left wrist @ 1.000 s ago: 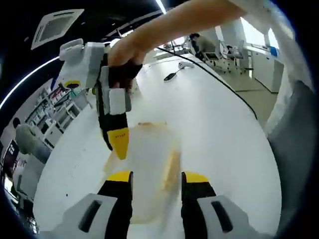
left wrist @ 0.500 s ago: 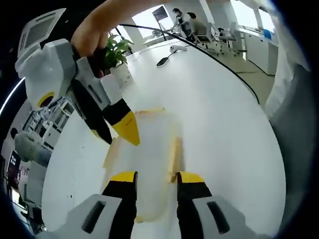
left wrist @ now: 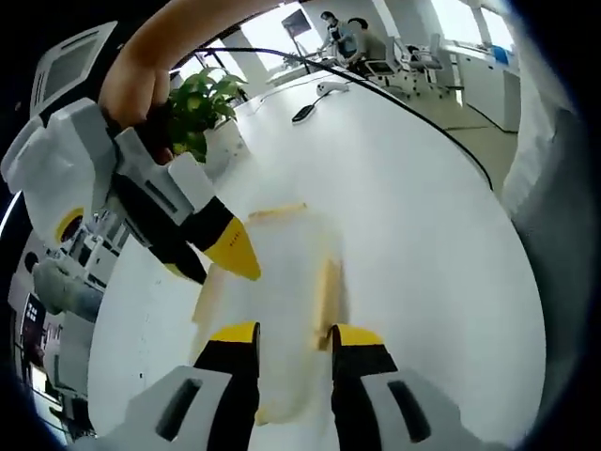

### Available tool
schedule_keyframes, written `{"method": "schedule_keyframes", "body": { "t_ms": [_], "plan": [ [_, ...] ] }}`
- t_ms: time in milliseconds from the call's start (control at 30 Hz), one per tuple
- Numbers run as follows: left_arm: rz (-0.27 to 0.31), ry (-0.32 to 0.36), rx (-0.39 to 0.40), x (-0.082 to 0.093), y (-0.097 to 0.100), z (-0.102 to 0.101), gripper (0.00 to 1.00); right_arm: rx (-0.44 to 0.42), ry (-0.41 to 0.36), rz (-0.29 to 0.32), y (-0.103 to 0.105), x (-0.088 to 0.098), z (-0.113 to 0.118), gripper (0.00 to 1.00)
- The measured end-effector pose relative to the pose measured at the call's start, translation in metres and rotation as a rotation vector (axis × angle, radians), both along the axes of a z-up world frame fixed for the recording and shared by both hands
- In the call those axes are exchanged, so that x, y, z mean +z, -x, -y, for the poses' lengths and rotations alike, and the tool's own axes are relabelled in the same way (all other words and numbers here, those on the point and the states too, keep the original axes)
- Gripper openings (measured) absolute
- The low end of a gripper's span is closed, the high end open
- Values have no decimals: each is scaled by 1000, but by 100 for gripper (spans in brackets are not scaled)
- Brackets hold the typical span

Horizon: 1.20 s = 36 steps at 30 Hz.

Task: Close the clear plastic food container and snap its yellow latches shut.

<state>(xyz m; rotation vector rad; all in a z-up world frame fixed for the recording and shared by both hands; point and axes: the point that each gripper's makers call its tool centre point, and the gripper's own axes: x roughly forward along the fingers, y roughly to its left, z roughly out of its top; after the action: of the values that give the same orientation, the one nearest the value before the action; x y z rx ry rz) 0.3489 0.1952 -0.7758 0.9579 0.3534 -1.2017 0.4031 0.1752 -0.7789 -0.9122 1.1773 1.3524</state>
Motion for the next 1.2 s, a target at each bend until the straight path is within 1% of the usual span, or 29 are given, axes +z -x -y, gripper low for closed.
{"method": "schedule_keyframes", "body": {
  "t_ms": [200,333,367,500,600,800,1200],
  "plan": [
    [26,-12,4,0,0,1,22,27,68,-6,4,-1,-2,38],
    [39,-9,17,-1,0,1,21,32,90,-10,6,-1,1,37],
    [37,-10,24,-1,0,1,21,30,91,-13,6,-1,2,37],
    [64,-29,11,-2,3,2,19,27,71,-24,6,-1,4,37],
    [68,-26,19,-1,3,2,18,21,59,-23,5,-2,3,36],
    [96,-43,26,-2,4,3,16,17,50,-16,5,-3,2,36],
    [152,-45,54,-3,5,3,14,27,95,-18,4,-3,2,36]
  ]
}}
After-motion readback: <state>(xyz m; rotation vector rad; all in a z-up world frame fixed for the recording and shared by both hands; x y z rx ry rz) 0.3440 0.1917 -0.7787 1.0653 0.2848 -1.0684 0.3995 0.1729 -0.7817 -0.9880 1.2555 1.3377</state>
